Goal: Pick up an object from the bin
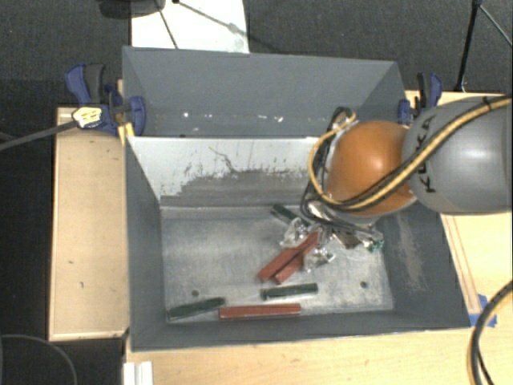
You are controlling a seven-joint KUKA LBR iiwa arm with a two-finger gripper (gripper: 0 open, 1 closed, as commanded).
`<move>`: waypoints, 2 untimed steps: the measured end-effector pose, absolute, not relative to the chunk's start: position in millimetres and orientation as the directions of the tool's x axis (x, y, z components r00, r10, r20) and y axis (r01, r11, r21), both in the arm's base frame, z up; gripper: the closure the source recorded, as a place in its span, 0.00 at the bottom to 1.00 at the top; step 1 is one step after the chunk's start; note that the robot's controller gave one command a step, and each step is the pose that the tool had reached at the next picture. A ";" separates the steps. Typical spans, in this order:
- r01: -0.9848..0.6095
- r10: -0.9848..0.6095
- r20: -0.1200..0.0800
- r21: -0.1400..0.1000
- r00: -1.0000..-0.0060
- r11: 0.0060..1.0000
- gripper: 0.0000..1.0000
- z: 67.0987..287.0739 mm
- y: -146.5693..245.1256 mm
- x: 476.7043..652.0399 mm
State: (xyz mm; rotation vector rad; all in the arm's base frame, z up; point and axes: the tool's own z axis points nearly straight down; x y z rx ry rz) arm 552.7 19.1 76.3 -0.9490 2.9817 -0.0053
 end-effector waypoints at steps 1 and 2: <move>-0.578 -0.578 -0.002 -0.001 -0.816 0.816 1.00 81.2 19.3 550.2; -0.577 -0.577 0.001 0.003 -0.817 0.817 1.00 98.2 19.7 549.0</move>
Offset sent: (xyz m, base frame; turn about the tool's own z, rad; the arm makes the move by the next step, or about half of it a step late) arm 0.0000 0.0000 0.0216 0.0000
